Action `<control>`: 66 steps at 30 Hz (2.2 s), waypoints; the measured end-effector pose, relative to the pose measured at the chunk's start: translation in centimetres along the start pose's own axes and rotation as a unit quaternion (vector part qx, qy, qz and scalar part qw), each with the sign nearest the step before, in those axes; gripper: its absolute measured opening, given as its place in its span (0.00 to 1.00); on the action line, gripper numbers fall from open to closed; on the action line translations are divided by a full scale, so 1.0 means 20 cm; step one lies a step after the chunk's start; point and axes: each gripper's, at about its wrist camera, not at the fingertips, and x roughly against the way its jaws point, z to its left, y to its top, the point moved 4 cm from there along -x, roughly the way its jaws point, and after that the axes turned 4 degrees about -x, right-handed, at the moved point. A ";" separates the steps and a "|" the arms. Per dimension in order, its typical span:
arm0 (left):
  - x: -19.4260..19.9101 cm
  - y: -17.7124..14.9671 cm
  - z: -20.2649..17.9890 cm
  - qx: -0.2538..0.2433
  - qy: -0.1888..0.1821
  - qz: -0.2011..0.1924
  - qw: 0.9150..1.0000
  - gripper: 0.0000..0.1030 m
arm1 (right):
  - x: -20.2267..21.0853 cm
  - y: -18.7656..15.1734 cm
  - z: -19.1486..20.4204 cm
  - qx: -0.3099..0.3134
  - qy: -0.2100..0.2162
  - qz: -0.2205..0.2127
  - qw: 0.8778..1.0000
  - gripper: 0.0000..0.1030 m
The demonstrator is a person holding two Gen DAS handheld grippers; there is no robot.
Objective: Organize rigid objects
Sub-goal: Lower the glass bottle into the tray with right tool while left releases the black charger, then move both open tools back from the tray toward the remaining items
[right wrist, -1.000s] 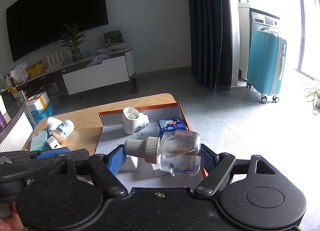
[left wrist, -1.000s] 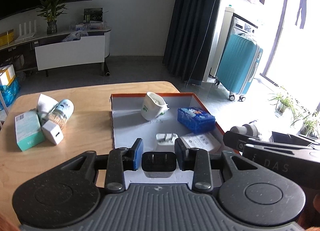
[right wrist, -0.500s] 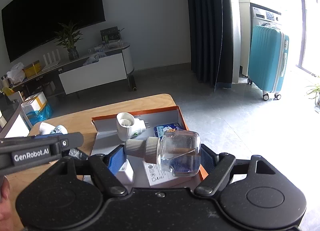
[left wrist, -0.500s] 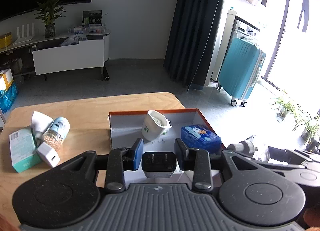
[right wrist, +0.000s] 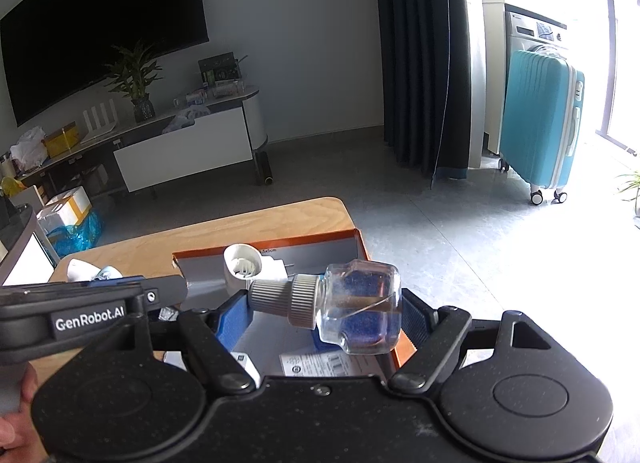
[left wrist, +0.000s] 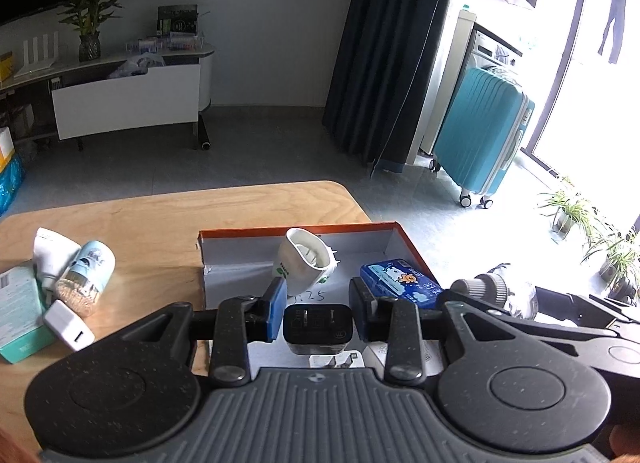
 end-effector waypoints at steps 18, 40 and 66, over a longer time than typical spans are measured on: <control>-0.12 0.00 0.05 0.018 0.007 0.026 0.999 0.34 | -0.24 0.14 -0.01 -0.016 0.032 -0.001 0.999 0.90; -0.10 0.03 0.05 0.036 -0.008 0.033 0.999 0.57 | 0.03 0.12 -0.05 -0.021 0.013 -0.052 0.998 0.90; 0.30 -0.12 0.47 0.069 0.126 0.032 0.989 0.83 | 0.08 -0.04 0.45 0.054 0.070 -0.009 0.996 0.92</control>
